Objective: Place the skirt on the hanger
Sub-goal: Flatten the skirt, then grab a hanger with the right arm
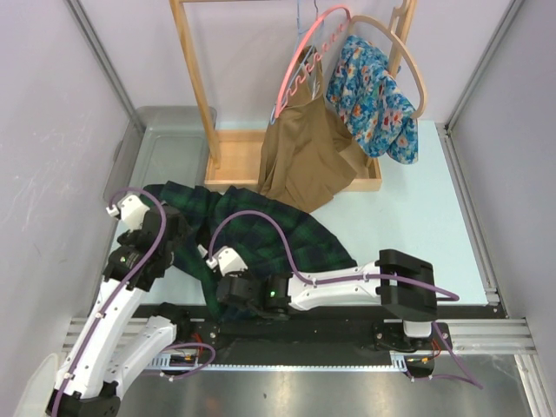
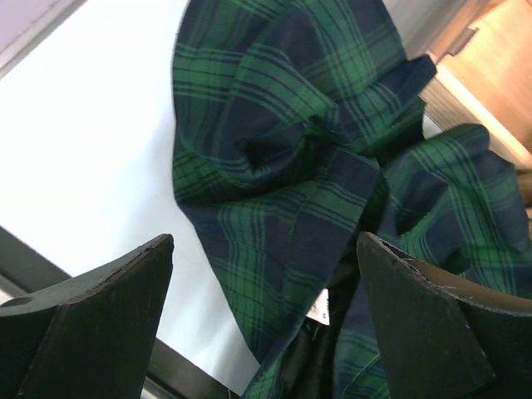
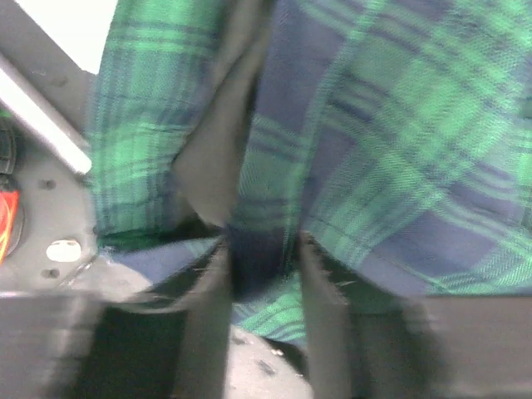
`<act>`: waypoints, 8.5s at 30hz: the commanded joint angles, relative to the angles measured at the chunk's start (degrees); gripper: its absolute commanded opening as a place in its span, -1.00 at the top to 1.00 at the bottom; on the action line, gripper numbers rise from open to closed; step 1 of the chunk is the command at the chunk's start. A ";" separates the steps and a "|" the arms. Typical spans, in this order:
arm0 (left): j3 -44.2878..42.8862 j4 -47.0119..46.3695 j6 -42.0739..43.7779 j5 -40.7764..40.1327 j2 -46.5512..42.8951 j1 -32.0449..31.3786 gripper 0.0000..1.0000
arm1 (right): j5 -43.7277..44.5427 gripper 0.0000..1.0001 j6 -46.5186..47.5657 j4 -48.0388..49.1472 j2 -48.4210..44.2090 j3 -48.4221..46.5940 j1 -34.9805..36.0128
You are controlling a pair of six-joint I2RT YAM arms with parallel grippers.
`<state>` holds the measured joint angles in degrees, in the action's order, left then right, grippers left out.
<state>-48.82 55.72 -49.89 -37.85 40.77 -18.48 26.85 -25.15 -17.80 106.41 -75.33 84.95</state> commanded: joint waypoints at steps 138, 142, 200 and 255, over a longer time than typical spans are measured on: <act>2.60 -26.81 19.74 40.66 -0.44 -3.05 1.00 | -3.02 -0.65 -3.17 -8.76 -51.82 13.90 -37.93; 1.18 -26.89 20.09 37.94 2.11 -7.08 1.00 | -4.00 -0.79 3.24 0.63 -53.24 11.45 -37.93; 3.11 -28.74 22.73 35.30 7.30 -14.30 1.00 | 13.22 0.26 20.30 4.98 -1.40 -45.51 -46.80; 4.08 -29.79 22.55 33.02 5.89 -14.30 0.99 | 10.15 1.00 22.95 5.17 -24.92 -35.60 -37.67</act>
<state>-44.56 28.51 -27.99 -3.95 46.72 -32.40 37.28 -1.32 -15.75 93.69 -114.32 44.31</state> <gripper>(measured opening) 0.009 0.164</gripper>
